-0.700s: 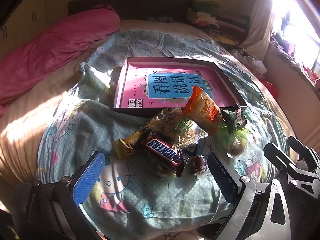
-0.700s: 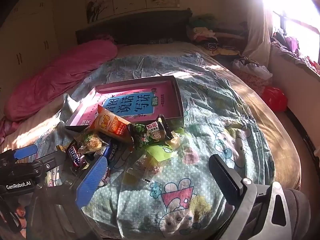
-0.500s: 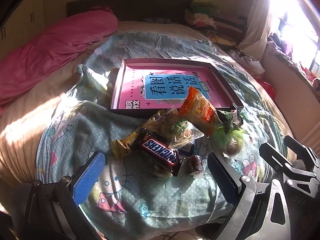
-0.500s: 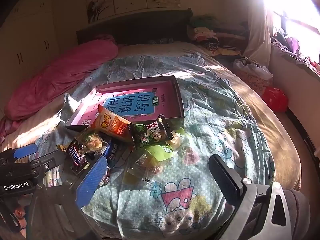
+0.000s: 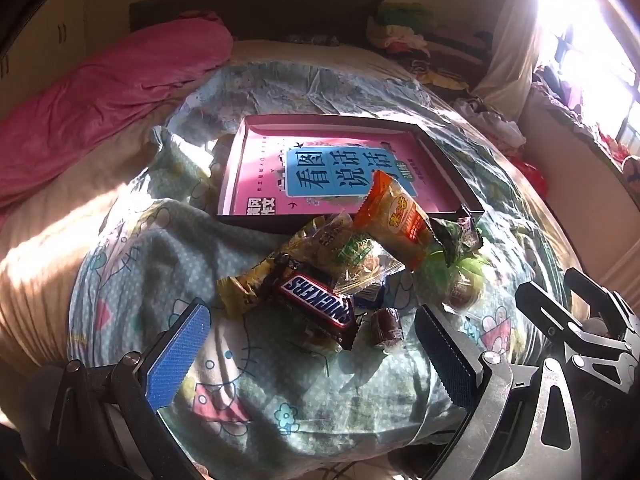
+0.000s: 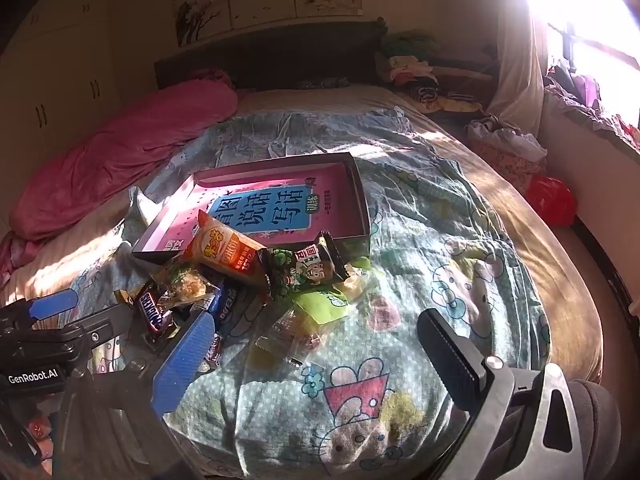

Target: Organize snacks

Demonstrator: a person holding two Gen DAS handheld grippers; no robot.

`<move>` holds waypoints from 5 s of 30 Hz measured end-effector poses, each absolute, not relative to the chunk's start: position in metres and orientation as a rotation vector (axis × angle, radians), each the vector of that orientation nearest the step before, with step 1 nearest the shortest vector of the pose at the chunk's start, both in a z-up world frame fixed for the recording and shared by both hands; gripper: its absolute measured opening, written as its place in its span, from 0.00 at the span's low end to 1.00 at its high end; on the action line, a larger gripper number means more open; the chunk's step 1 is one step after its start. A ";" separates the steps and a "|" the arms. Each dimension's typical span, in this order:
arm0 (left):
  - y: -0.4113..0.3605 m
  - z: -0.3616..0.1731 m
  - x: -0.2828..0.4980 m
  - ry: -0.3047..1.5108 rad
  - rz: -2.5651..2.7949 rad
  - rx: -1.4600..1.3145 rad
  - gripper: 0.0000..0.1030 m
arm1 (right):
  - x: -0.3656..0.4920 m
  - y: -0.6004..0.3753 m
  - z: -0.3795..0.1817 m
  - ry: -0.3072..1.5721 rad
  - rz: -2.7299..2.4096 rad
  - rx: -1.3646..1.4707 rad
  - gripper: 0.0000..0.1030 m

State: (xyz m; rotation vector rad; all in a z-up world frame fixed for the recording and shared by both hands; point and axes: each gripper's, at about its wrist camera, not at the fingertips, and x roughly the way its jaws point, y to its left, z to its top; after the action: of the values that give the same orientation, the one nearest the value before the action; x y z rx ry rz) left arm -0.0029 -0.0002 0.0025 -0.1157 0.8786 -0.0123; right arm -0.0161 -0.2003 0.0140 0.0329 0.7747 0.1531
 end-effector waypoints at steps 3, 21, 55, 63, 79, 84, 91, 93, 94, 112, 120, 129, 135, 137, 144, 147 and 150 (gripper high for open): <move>-0.001 0.002 -0.003 0.881 -0.014 -0.116 0.99 | -0.016 -0.200 0.014 0.775 0.154 0.034 1.00; -0.002 -0.002 -0.002 0.896 -0.025 -0.115 0.99 | -0.015 -0.199 0.012 0.781 0.157 0.033 1.00; 0.007 -0.016 0.005 0.947 -0.041 -0.175 0.99 | -0.009 -0.205 0.004 0.819 0.160 0.072 1.00; 0.019 -0.031 0.013 1.006 -0.043 -0.223 0.99 | -0.005 -0.203 -0.003 0.853 0.179 0.079 1.00; 0.031 -0.057 0.040 1.045 -0.066 -0.320 0.96 | 0.015 -0.210 -0.026 0.934 0.153 0.118 1.00; 0.028 -0.063 0.048 1.064 -0.085 -0.335 0.95 | 0.019 -0.207 -0.030 0.945 0.159 0.105 1.00; 0.022 -0.067 0.056 1.063 -0.135 -0.348 0.65 | 0.030 -0.214 -0.040 0.980 0.152 0.140 1.00; 0.021 -0.067 0.057 1.064 -0.142 -0.348 0.62 | 0.035 -0.217 -0.044 1.004 0.150 0.166 0.96; 0.020 -0.067 0.057 1.061 -0.150 -0.349 0.57 | 0.038 -0.218 -0.047 1.012 0.145 0.172 0.92; 0.040 -0.064 0.042 1.061 -0.174 -0.393 0.43 | 0.052 -0.185 -0.066 1.075 0.267 0.134 0.50; 0.057 -0.068 0.043 1.072 -0.149 -0.445 0.42 | 0.047 -0.187 -0.064 1.072 0.326 0.152 0.40; 0.081 -0.072 0.040 1.084 -0.158 -0.554 0.27 | 0.033 -0.180 -0.049 1.020 0.430 0.156 0.33; 0.084 -0.046 0.032 1.014 -0.171 -0.528 0.20 | 0.028 -0.175 -0.037 0.971 0.485 0.165 0.32; 0.084 -0.038 0.030 0.989 -0.175 -0.511 0.18 | 0.026 -0.175 -0.032 0.947 0.503 0.166 0.32; 0.082 -0.034 0.035 0.981 -0.176 -0.490 0.17 | 0.025 -0.175 -0.018 0.882 0.523 0.169 0.32; 0.085 -0.039 0.038 0.988 -0.172 -0.514 0.17 | 0.029 -0.178 -0.013 0.861 0.516 0.171 0.32; 0.089 -0.036 0.040 0.959 -0.175 -0.530 0.17 | 0.033 -0.183 -0.009 0.839 0.507 0.172 0.32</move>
State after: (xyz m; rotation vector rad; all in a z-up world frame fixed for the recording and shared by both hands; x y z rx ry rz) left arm 0.0402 0.0886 -0.0359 -0.5297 0.9595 -0.1746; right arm 0.0333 -0.1827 -0.0090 0.1719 0.8392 0.5075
